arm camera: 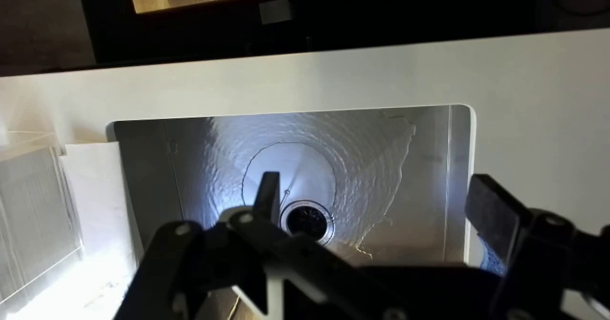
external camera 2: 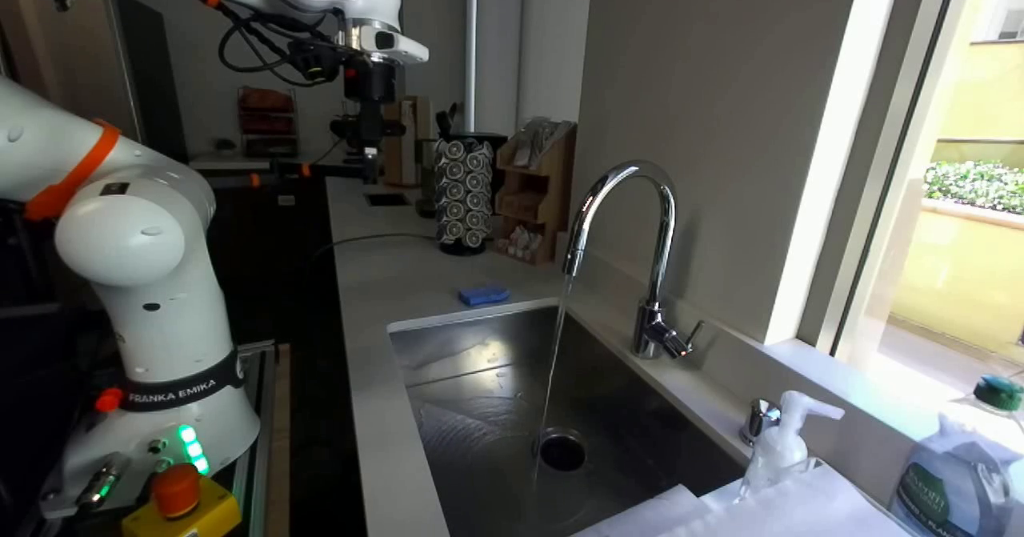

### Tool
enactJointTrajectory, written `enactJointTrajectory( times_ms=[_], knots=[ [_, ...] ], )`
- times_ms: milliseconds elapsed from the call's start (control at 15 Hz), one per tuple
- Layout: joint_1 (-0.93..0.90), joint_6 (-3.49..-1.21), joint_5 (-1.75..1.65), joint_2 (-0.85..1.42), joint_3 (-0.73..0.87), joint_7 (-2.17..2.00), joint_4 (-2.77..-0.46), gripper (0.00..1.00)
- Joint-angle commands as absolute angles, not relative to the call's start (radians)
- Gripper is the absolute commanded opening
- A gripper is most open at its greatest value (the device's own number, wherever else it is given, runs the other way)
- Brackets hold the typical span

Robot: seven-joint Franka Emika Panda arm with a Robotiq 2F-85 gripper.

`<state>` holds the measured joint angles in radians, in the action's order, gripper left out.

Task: Push the faucet to the left then push the faucet handle backwards.

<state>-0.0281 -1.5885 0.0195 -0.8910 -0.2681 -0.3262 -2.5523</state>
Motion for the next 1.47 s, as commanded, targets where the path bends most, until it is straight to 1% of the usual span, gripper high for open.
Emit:
enactJointTrajectory(
  times_ms=[0,200,400,667,867,933,1400],
  knots=[
    [-0.02,-1.551,-0.004,-0.929,-0.237,-0.337,-2.543,1.0],
    [0.022,-1.533,-0.076,-0.997,-0.164,-0.303,-2.554,1.0],
    [0.048,-1.565,-0.195,-1.025,-0.09,-0.214,-2.555,1.0],
    [0.046,-1.688,-0.355,-1.035,0.022,-0.042,-2.552,1.0],
    [0.059,-1.799,-0.389,-0.988,0.098,0.013,-2.514,1.0],
    [0.06,-1.762,-0.363,-1.015,0.061,-0.014,-2.537,1.0],
    [0.069,-1.805,-0.366,-0.977,0.12,0.029,-2.524,1.0]
  ],
)
